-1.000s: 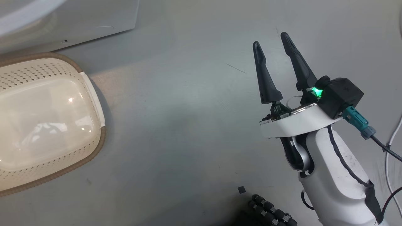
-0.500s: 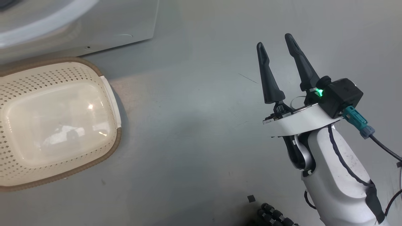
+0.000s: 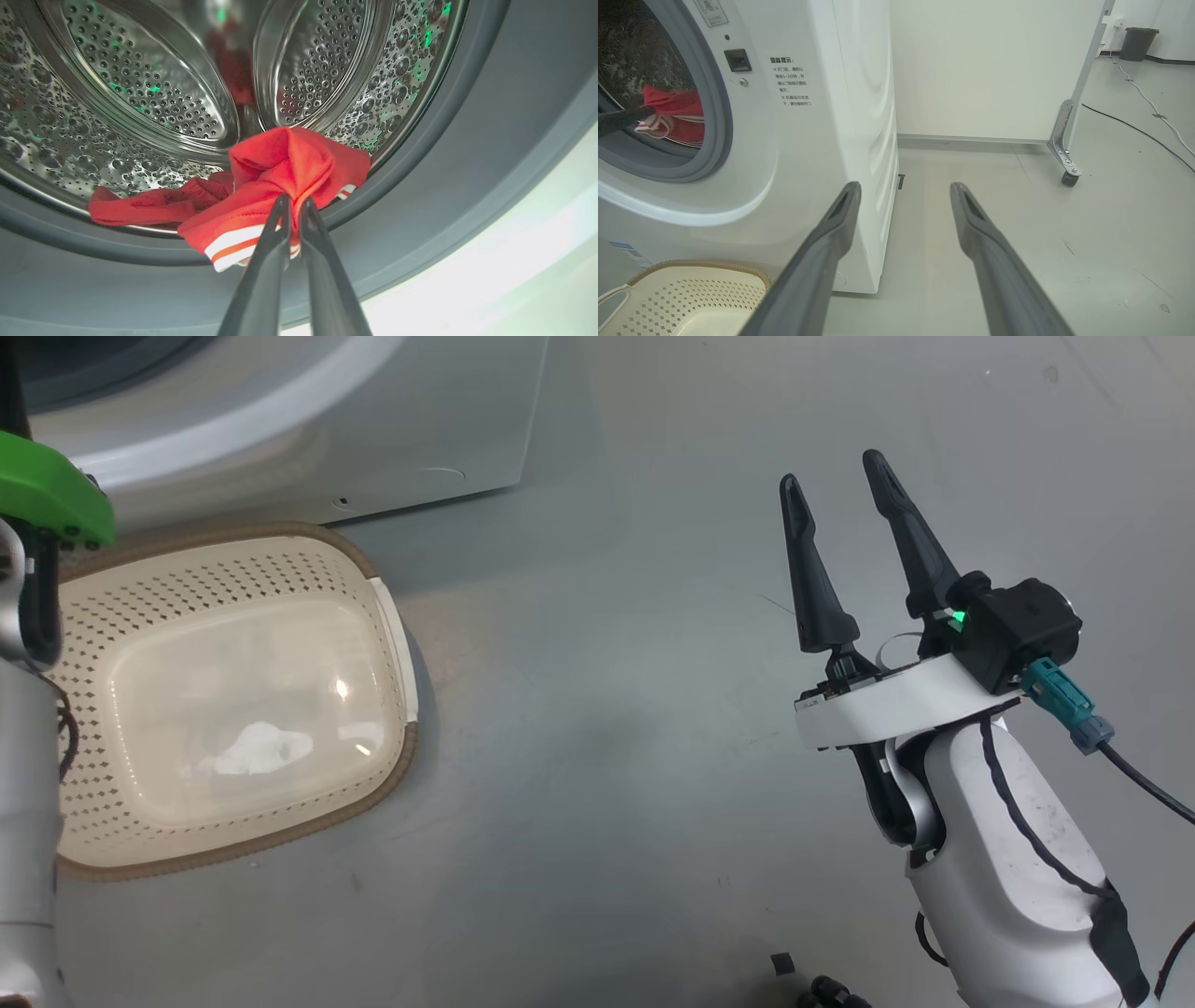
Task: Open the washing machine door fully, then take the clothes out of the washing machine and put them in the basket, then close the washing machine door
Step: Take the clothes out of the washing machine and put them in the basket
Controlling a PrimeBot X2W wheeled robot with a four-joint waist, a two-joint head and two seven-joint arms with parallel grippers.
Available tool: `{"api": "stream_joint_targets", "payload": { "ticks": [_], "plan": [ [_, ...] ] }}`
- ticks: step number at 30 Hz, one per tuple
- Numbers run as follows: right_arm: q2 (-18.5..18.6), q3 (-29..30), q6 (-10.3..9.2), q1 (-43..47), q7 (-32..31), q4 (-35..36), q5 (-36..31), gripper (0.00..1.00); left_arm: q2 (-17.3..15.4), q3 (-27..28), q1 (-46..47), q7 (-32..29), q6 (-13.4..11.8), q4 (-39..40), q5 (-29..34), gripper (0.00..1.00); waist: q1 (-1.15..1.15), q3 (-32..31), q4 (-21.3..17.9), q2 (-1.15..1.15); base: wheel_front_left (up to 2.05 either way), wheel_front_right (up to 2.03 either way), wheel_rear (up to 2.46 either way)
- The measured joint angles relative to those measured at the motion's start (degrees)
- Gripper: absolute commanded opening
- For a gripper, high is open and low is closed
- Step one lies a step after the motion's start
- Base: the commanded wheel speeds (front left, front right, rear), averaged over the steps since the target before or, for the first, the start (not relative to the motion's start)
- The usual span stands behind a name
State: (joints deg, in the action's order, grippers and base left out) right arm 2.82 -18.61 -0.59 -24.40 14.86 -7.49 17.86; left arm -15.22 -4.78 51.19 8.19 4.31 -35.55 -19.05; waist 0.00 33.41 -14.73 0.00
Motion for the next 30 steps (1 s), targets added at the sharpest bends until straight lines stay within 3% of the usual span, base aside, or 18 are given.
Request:
{"api": "stream_joint_targets", "payload": {
  "ticks": [16, 30],
  "plan": [
    [0.02, 2.21, 0.52, 3.63, 0.0, -2.29, -1.82, 1.0, 3.9, -0.59, -9.02, 5.34, -2.34, 10.09, 0.51, 0.0, 0.0, -6.76, 3.69, 0.0, 0.0, 0.0, 0.0],
    [0.02, 3.31, 1.51, 7.99, 0.0, -3.92, -1.88, 1.0, 4.76, 1.68, -16.22, 6.09, -5.43, 22.94, 1.01, 0.0, 0.0, -14.48, 6.18, 0.0, 0.0, 0.0, 0.0]
  ]
}}
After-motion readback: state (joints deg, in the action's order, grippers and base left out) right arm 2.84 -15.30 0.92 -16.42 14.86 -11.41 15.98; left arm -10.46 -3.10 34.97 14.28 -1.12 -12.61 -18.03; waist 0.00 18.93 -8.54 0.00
